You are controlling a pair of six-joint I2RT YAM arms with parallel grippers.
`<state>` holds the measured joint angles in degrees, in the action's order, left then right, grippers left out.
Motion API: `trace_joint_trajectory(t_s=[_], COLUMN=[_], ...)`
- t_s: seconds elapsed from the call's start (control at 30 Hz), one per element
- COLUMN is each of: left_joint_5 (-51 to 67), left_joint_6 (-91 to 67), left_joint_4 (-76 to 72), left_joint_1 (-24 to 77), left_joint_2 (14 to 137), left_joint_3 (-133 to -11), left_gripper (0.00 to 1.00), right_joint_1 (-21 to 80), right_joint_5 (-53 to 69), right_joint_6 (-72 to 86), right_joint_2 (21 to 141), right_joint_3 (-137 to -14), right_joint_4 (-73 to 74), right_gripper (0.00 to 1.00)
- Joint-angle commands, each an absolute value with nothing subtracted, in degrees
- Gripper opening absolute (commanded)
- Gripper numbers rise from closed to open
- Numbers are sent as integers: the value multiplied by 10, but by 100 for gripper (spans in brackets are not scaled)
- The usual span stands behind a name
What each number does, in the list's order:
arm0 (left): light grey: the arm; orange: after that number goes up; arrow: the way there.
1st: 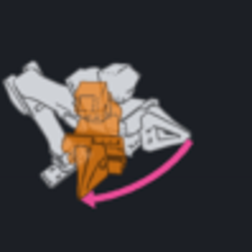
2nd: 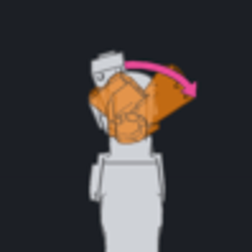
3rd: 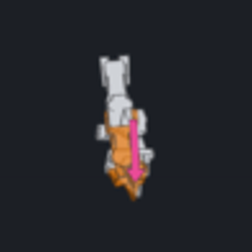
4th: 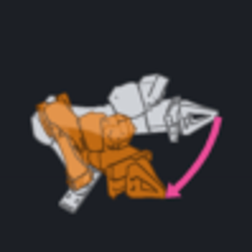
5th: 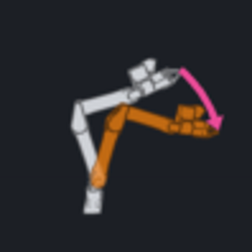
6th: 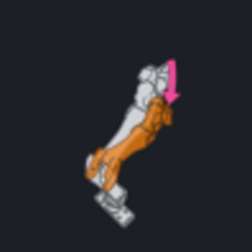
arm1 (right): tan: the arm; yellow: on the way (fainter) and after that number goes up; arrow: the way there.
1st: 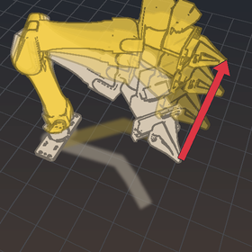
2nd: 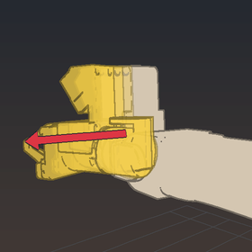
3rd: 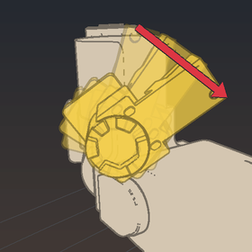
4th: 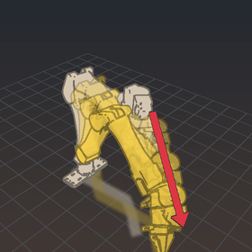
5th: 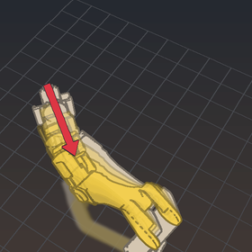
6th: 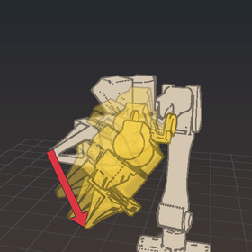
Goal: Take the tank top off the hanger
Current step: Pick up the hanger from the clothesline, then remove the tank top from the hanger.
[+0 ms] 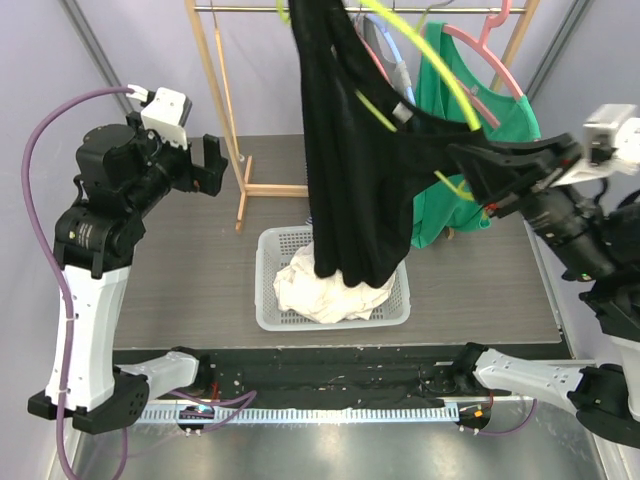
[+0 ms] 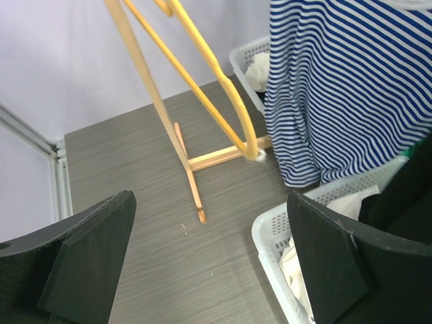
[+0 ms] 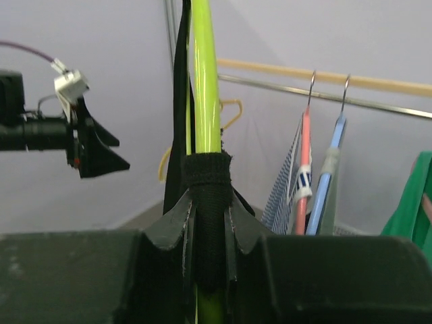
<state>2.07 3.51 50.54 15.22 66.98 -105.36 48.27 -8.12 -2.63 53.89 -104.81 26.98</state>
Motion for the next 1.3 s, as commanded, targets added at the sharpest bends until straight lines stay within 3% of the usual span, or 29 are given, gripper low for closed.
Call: trace_joint_trajectory(t_s=[0.0,0.2,0.33,0.5,0.9,1.27], left_joint_5=[69,163,291,351,496,615], left_joint_6=[48,88,162,180,126,214], left_joint_4=[516,562,568,433,418,569], left_joint_1=[149,149,149,149,149,150], left_joint_2=[647,602,529,421,484,518], left_joint_3=[-1048,-1049,-1020,-912,-922,-954], left_gripper=[100,100,100,100,100,100], right_joint_1=[483,483,483,483,483,484], right_joint_5=[-59,28,81,123,231,222], right_joint_6=[-6,-4,-7,-8,-40,-88], right_joint_2=[527,529,534,524,544,551], right_joint_3=[-1040,-1048,-1053,-1021,-990,-1009], right_joint_4=[278,364,439,490,538,564], right_gripper=[1,1,1,1,1,1])
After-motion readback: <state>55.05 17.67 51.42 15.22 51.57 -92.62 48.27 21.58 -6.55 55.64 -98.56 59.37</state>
